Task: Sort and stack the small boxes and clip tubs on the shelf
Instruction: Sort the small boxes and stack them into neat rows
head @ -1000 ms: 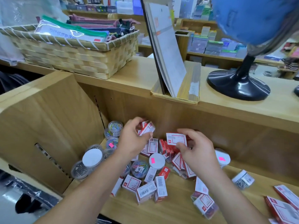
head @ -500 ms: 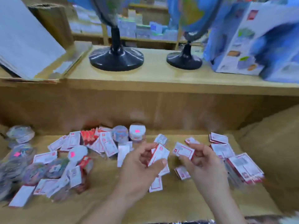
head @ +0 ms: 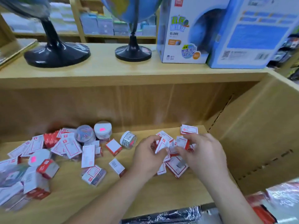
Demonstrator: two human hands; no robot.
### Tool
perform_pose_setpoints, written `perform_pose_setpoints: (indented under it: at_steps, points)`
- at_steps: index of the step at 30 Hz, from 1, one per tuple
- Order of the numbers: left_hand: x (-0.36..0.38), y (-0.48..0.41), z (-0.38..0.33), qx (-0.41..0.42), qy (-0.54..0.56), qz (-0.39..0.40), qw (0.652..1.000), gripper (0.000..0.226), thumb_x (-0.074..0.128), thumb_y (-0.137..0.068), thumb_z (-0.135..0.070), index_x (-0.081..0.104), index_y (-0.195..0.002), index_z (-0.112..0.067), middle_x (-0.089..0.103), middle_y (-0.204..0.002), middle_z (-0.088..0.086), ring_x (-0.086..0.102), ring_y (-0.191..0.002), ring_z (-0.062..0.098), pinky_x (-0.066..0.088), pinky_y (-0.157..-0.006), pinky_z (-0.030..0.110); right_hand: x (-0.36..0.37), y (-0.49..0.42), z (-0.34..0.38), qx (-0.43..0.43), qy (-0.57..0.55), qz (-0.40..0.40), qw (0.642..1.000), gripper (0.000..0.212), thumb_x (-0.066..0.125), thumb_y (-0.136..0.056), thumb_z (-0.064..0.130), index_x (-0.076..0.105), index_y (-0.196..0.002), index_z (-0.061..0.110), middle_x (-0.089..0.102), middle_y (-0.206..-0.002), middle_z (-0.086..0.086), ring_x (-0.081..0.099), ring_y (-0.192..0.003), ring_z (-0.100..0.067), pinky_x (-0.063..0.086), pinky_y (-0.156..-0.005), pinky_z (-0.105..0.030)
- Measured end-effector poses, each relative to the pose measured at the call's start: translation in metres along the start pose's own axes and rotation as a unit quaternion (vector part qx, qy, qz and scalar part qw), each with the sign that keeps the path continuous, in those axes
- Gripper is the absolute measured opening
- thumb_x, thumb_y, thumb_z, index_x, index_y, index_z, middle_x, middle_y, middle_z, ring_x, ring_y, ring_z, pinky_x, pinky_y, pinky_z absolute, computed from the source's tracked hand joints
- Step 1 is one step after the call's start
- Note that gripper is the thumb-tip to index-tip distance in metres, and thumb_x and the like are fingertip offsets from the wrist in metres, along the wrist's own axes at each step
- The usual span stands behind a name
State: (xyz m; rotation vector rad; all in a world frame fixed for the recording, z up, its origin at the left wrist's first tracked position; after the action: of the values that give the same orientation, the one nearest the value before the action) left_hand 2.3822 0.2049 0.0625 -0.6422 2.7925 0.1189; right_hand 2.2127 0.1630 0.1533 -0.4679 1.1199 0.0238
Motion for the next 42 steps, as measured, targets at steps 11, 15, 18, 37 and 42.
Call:
perform_pose_setpoints:
  at_steps: [11, 15, 18, 37, 42]
  points:
    - [-0.041, 0.026, 0.003, 0.086, -0.061, -0.033, 0.994, 0.033, 0.068, -0.086, -0.017, 0.069, -0.104, -0.045, 0.067, -0.106, -0.025, 0.066, -0.102, 0.005, 0.053, -0.091, 0.022, 0.039, -0.034, -0.021, -0.023, 0.111, 0.053, 0.992, 0.038, 0.067, -0.083, 0.052, 0.074, -0.101, 0.019, 0.072, -0.098, -0.004, 0.061, -0.098, -0.03, 0.047, -0.091, -0.043]
    - [-0.074, 0.055, 0.023, 0.012, 0.02, -0.064, 0.998, 0.027, 0.071, -0.09, -0.004, 0.075, -0.099, -0.029, 0.074, -0.096, -0.014, 0.069, -0.086, 0.007, 0.055, -0.078, 0.022, 0.049, -0.022, 0.036, -0.072, -0.072, 0.066, 0.993, 0.026, 0.068, -0.086, 0.044, 0.07, -0.106, 0.027, 0.066, -0.103, 0.01, 0.057, -0.105, -0.016, 0.05, -0.081, -0.032]
    - [-0.11, 0.067, 0.035, -0.004, 0.043, -0.077, 0.996, 0.018, 0.07, -0.09, -0.01, 0.076, -0.1, -0.023, 0.076, -0.09, -0.006, 0.07, -0.081, 0.013, 0.059, -0.078, 0.032, 0.079, -0.017, 0.083, -0.093, -0.149, 0.132, 0.976, 0.036, 0.072, -0.084, 0.041, 0.069, -0.116, 0.027, 0.066, -0.113, 0.012, 0.059, -0.109, -0.012, 0.04, -0.082, -0.021]
    - [-0.197, -0.04, 0.008, 0.12, -0.509, -0.042, 0.852, 0.046, 0.058, -0.084, -0.05, 0.058, -0.125, -0.028, 0.063, -0.108, 0.0, 0.052, -0.108, 0.029, 0.042, -0.094, 0.042, 0.139, -0.015, 0.134, 0.04, -0.2, 0.197, 0.959, 0.043, 0.081, -0.074, 0.035, 0.055, -0.108, 0.031, 0.066, -0.089, 0.013, 0.062, -0.085, 0.0, 0.045, -0.064, -0.019]
    - [-0.186, -0.052, 0.018, 0.104, -0.524, -0.073, 0.842, 0.038, 0.062, -0.085, -0.052, 0.055, -0.113, -0.028, 0.065, -0.101, 0.002, 0.054, -0.103, 0.031, 0.038, -0.09, 0.043, 0.113, -0.003, 0.129, 0.059, -0.345, 0.15, 0.925, 0.051, 0.091, -0.065, 0.031, 0.057, -0.103, 0.032, 0.066, -0.099, 0.013, 0.062, -0.092, 0.0, 0.054, -0.081, -0.026]
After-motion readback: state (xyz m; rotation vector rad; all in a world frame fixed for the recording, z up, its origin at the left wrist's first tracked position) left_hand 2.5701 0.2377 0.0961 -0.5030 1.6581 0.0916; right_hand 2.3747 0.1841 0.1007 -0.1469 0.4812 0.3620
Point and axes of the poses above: each hand's wrist, its own y-axis away from the middle knuckle, its own x-axis out of the palm, z = x × y, the point moved 6 cm from there along -y, towards the middle knuckle
